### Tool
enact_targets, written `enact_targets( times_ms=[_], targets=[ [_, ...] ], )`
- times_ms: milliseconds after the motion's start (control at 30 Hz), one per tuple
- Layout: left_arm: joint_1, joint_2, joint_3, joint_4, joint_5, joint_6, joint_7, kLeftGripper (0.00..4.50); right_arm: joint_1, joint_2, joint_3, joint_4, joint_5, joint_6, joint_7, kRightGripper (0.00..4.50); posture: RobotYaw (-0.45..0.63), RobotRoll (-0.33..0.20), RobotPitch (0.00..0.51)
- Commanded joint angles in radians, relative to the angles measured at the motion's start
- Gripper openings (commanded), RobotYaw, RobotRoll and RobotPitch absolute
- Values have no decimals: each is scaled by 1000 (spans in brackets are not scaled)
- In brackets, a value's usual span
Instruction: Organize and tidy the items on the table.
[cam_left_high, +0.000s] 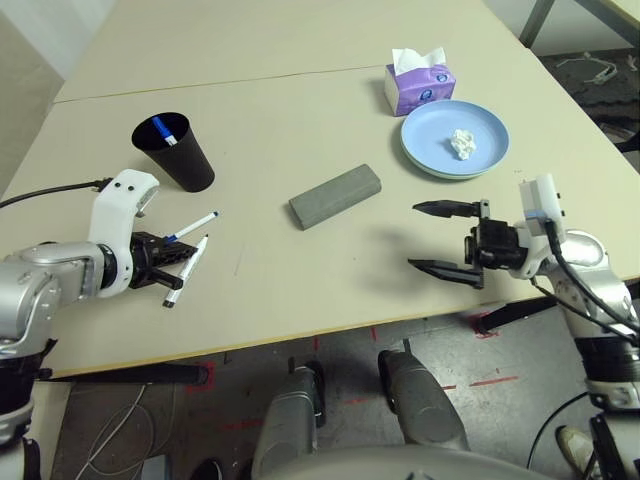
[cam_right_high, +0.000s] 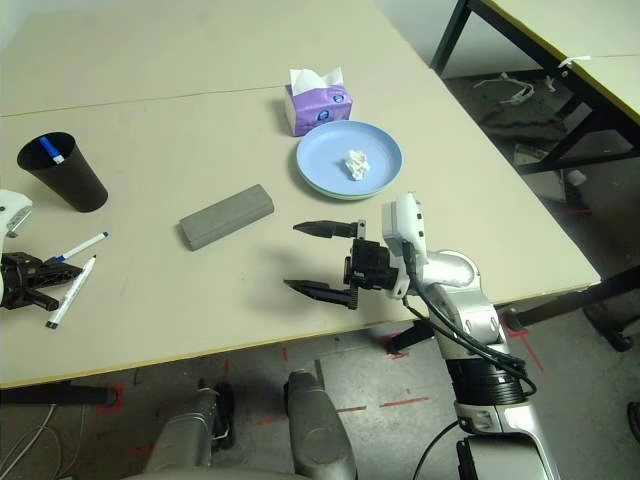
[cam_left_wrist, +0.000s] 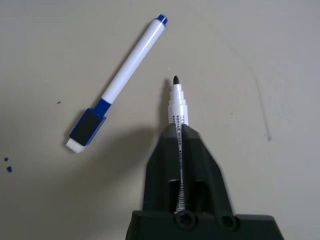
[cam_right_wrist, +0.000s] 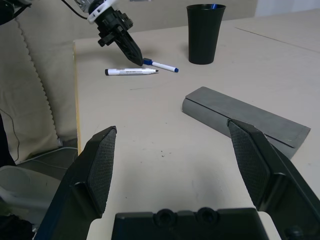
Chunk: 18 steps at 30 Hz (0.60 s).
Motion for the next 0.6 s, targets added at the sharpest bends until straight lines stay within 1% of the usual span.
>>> enact_targets(
  times_ms=[33,300,333,600],
  targets=[
    [12,-14,-12,-9,11,17,14,1658,6,2,15,0,-10,2,3,4500,-280,0,215],
    [14,-62,-31,-21,17,22,51,4406,6,-2,14,-4,-9,3,4,4500,-289,0,208],
    [16,-68,-37,-21,21,20,56,4476,5,-2,14,-4,-10,2,4,4500,-289,0,208],
    [30,-114,-61,-30,32,24,81,4476,1,-4,13,-2,-11,1,4,4500,-289,0,200]
  ],
)
